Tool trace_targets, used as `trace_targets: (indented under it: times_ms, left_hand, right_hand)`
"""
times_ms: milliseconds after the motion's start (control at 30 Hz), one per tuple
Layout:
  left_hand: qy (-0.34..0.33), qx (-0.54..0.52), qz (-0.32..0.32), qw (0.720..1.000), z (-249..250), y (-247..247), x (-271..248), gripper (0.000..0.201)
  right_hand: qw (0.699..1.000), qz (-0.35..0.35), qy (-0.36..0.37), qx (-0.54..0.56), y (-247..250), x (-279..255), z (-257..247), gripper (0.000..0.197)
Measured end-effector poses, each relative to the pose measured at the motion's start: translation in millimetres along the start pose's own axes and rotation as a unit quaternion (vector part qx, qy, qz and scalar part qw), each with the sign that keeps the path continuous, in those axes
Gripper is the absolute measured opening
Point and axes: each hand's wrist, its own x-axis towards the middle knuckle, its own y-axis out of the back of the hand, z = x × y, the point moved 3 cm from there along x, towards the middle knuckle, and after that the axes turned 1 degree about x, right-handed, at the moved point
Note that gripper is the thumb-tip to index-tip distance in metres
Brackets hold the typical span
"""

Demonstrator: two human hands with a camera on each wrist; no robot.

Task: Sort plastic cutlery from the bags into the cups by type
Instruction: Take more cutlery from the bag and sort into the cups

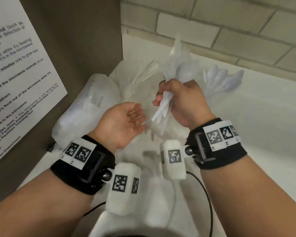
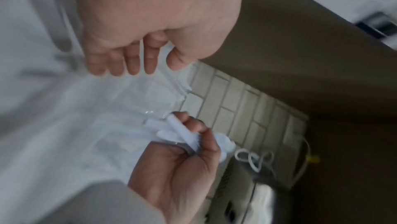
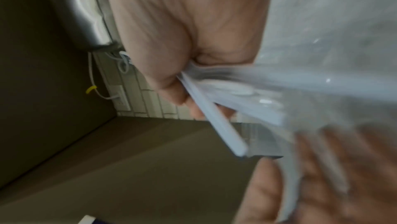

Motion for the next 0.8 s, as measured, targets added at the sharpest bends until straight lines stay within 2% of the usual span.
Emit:
trace_targets:
  times_ms: [67,100,200,300,367,400,500,567,667,733,800]
  left_hand:
    - [0.094,-0.020,-0.047,0.994,-4.5,-7.6,0.5,0.037]
    - [0.112,-0.031,-0.067,0.991,-4.5,-11.3,0.8,0.042]
    - [0.089,-0.063,-0.096,0.989,1.4,-22.8,0.7,0.045]
    - [0.052,-0.093,-0.093,0.990,8.6,-31.5,-1.1,0.039]
    - [0.034,-0.116,-0.093,0.988,12.2,-33.5,-2.7,0.034]
    - [0.031,-0.120,-0.091,0.988,13.0,-33.5,-3.6,0.033]
    - [0.055,-0.094,-0.078,0.991,11.1,-33.0,-6.7,0.037]
    - [0.061,-0.092,-0.073,0.991,11.7,-33.9,-9.5,0.039]
    - [0.035,-0.089,-0.086,0.992,16.2,-35.1,-8.8,0.039]
    - [0.025,-0.068,-0.093,0.993,17.6,-34.0,-8.4,0.043]
    - [0.017,-0.001,-0.069,0.997,19.3,-28.6,-8.6,0.047]
  right_hand:
    - [0.999,-0.007,0.042,0.031,-9.8,4.2,-12.4,0.034]
    - [0.998,-0.008,0.057,0.026,-14.2,6.6,-15.4,0.031]
    - [0.996,0.005,0.089,-0.026,-23.8,7.1,-15.7,0.019]
    - [0.991,0.014,0.116,-0.065,-27.5,7.0,-6.2,0.006]
    - [0.988,0.031,0.117,-0.098,-28.6,5.9,1.0,0.031]
    - [0.988,0.033,0.115,-0.100,-29.3,4.8,2.9,0.034]
    - [0.990,0.032,0.105,-0.089,-28.9,3.3,3.1,0.015]
    - [0.990,0.039,0.115,-0.076,-28.4,3.4,1.5,0.021]
    - [0.987,0.040,0.122,-0.097,-30.4,3.6,4.2,0.034]
    - [0.986,0.031,0.115,-0.114,-30.5,3.5,7.8,0.022]
    - [0.987,0.022,0.104,-0.117,-29.4,2.6,5.7,0.003]
